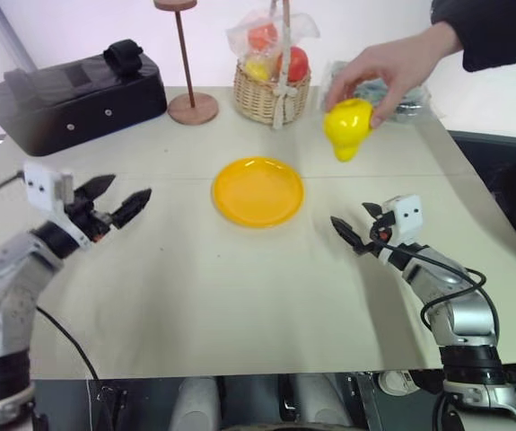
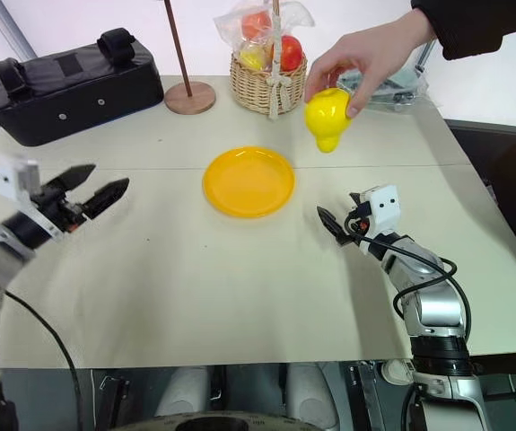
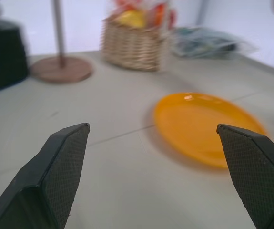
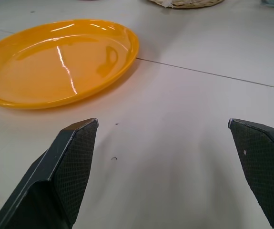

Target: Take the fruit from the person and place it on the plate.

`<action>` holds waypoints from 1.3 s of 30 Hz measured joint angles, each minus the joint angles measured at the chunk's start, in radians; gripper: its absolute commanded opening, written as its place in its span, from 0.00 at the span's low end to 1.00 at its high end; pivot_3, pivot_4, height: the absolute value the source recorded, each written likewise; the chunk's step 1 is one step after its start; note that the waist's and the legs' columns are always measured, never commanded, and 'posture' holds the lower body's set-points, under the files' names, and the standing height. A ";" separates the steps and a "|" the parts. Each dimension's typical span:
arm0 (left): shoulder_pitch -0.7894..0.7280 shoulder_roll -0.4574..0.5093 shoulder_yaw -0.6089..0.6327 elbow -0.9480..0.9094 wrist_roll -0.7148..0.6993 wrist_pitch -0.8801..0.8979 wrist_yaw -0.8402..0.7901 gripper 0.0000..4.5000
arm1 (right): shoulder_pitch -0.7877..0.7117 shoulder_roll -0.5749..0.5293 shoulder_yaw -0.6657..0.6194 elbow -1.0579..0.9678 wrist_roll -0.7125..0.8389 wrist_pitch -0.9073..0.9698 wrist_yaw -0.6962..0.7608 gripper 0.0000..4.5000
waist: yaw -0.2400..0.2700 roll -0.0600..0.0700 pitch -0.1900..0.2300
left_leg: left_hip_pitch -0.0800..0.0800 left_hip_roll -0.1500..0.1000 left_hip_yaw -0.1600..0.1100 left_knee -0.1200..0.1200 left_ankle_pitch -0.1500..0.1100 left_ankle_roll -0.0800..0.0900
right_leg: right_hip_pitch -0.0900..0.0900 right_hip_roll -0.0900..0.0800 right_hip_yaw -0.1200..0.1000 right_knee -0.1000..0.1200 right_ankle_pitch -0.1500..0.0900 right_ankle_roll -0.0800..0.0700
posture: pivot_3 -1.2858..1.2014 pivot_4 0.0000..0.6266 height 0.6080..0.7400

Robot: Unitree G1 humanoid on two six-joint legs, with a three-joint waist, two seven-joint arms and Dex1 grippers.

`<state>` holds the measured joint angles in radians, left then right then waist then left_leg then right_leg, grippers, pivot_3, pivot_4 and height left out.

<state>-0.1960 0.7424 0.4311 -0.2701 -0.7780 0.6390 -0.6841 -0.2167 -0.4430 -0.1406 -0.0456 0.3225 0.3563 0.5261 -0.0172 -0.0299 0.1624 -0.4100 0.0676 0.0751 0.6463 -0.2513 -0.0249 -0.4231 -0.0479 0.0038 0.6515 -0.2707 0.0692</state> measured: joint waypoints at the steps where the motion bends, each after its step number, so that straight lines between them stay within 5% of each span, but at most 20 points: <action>1: 0.001 0.025 -0.003 -0.009 -0.024 0.023 -0.038 0.99 | 0.000 -0.001 0.000 0.000 -0.003 0.000 -0.001 1.00 | -0.002 0.000 0.000 | 0.000 0.000 0.000 0.000 0.000 0.000 | 0.000 0.000 0.000 0.000 0.000 0.000 | 0.52 0.24 1.00; 9: -0.019 0.154 -0.047 -0.024 -0.150 0.160 -0.254 0.99 | 0.012 -0.027 -0.010 -0.036 0.009 0.052 -0.005 1.00 | 0.004 0.002 0.001 | 0.000 0.000 0.000 0.000 0.000 0.000 | 0.000 0.000 0.000 0.000 0.000 -0.001 | 0.52 0.24 1.00; 15: -0.082 0.114 -0.083 0.015 -0.126 0.148 -0.244 0.99 | -0.103 -0.043 -0.140 -0.160 0.198 0.272 -0.053 1.00 | 0.002 0.003 0.002 | 0.000 0.000 0.000 0.000 0.000 0.000 | -0.001 0.001 0.001 0.000 0.000 0.000 | 0.52 0.24 1.00; 24: -0.081 0.065 -0.103 0.038 -0.078 0.113 -0.220 0.99 | -0.239 -0.012 -0.155 -0.218 0.359 0.450 -0.148 1.00 | 0.004 0.003 0.002 | 0.000 0.000 0.001 0.000 0.000 0.000 | -0.001 0.001 0.001 0.000 0.000 0.000 | 0.52 0.24 1.00; 39: -0.011 0.027 -0.075 0.009 -0.077 0.098 -0.141 0.99 | -0.304 -0.013 -0.131 -0.195 0.392 0.476 -0.154 1.00 | 0.003 0.003 0.002 | 0.000 0.000 0.001 0.000 0.000 0.000 | -0.001 0.001 0.002 0.000 0.000 0.000 | 0.52 0.24 1.00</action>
<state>-0.2075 0.7689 0.3564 -0.2606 -0.8552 0.7369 -0.8249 -0.5206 -0.4557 -0.2714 -0.2405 0.7142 0.8324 0.3718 -0.0143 -0.0271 0.1643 -0.4103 0.0677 0.0757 0.6459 -0.2513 -0.0248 -0.4243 -0.0474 0.0056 0.6516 -0.2708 0.0691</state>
